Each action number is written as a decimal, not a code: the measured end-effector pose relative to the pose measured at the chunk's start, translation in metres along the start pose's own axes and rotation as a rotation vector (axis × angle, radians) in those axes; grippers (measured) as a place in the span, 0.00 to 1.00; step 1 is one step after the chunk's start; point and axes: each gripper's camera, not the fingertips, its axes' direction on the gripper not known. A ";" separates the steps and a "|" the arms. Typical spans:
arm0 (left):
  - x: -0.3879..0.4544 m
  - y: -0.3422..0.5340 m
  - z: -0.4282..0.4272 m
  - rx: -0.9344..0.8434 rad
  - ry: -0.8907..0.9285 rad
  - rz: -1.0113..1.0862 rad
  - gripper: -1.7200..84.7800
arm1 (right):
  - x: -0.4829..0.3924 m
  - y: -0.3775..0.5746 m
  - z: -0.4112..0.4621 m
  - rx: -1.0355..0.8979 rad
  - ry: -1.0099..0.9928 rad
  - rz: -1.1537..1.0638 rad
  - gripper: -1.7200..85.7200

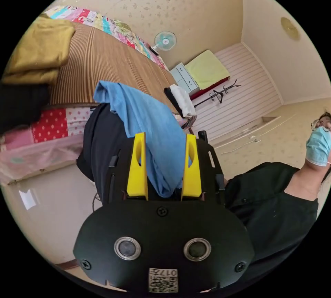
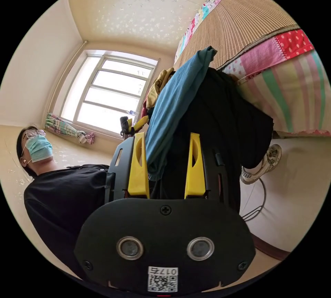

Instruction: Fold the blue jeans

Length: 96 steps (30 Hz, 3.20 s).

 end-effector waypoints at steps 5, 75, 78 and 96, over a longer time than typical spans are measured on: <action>-0.012 -0.137 0.052 -0.202 -0.059 0.209 0.21 | 0.003 -0.011 0.003 0.003 -0.074 0.007 0.20; 0.342 0.076 0.057 0.063 -0.208 0.952 0.07 | -0.140 0.098 -0.035 0.815 -0.152 -0.426 0.39; 0.343 0.057 0.037 0.063 -0.100 0.924 0.07 | -0.137 0.071 -0.054 0.709 -0.335 -0.561 0.37; 0.055 -0.078 0.065 -0.107 -0.212 0.089 0.08 | -0.062 0.070 -0.053 0.453 -0.317 0.062 0.09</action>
